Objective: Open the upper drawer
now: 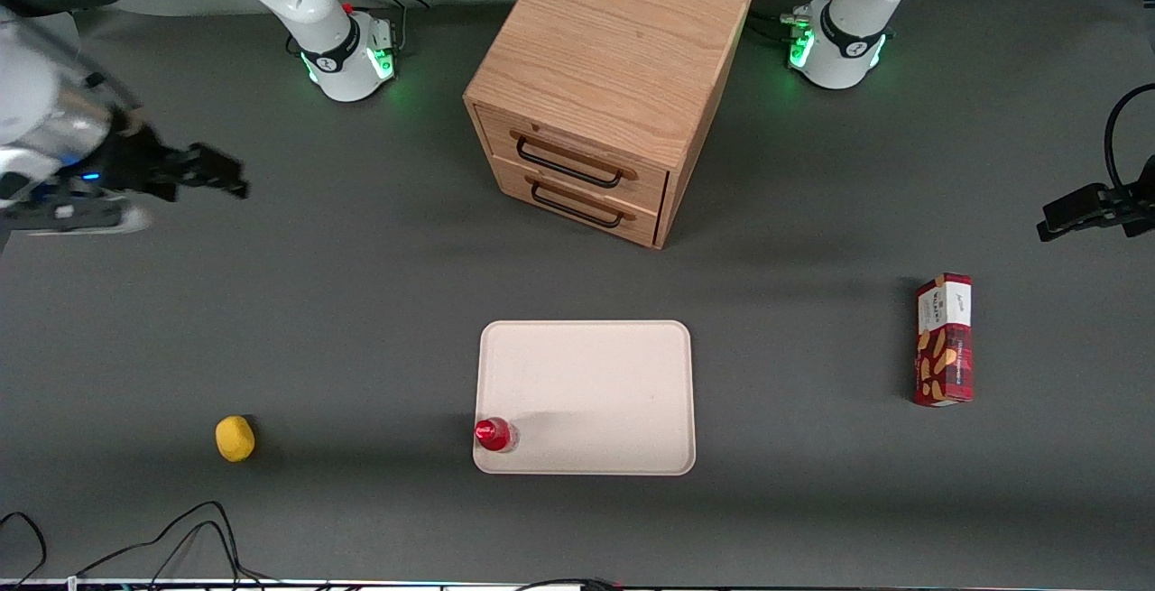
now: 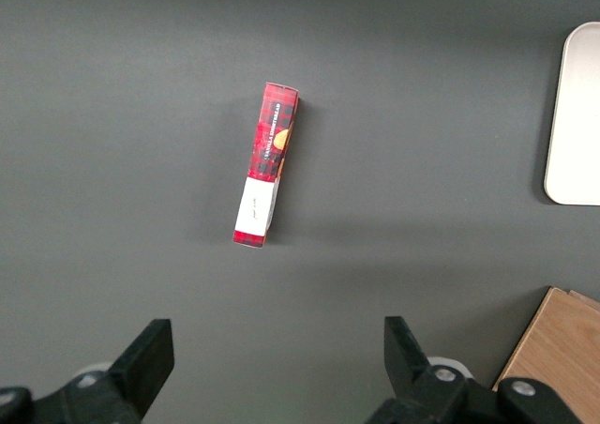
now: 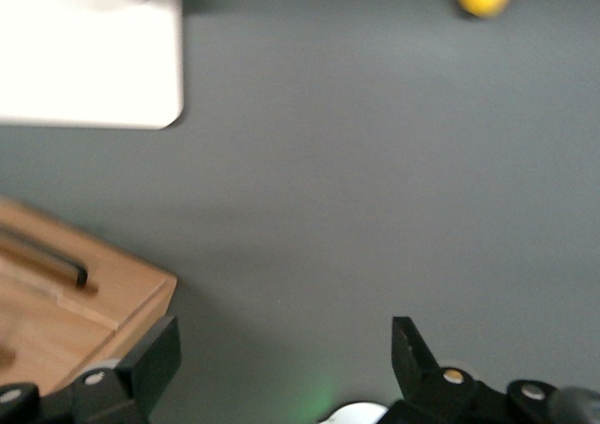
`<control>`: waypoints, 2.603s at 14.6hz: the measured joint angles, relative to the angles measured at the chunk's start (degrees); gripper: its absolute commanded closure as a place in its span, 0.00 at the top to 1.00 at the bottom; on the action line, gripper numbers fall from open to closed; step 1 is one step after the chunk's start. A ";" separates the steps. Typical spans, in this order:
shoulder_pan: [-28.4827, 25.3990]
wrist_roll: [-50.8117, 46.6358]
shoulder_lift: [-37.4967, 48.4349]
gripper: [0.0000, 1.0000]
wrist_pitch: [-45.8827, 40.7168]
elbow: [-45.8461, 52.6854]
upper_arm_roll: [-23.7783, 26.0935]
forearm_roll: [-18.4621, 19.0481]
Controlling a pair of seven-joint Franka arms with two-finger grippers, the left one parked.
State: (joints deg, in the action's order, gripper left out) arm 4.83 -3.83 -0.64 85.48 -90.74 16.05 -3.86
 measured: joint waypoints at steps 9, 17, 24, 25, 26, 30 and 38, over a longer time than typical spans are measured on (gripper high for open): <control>-16.48 9.29 -6.23 1.00 9.91 2.33 9.39 -1.13; -17.16 15.40 -11.45 1.00 16.72 3.01 13.53 -1.01; -18.12 16.01 -17.40 1.00 16.99 -0.11 15.01 -1.00; -18.41 16.01 -18.09 1.00 17.00 -0.11 15.16 -1.00; -18.71 16.02 -18.63 1.00 17.00 -0.11 15.19 -1.00; -19.14 17.56 -20.48 1.00 17.00 -0.32 15.19 -1.00; -19.15 18.47 -23.51 1.00 20.45 -0.58 15.19 -0.95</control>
State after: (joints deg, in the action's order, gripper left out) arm -14.31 14.64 -24.15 105.93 -91.32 31.23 -4.81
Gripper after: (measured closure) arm 0.000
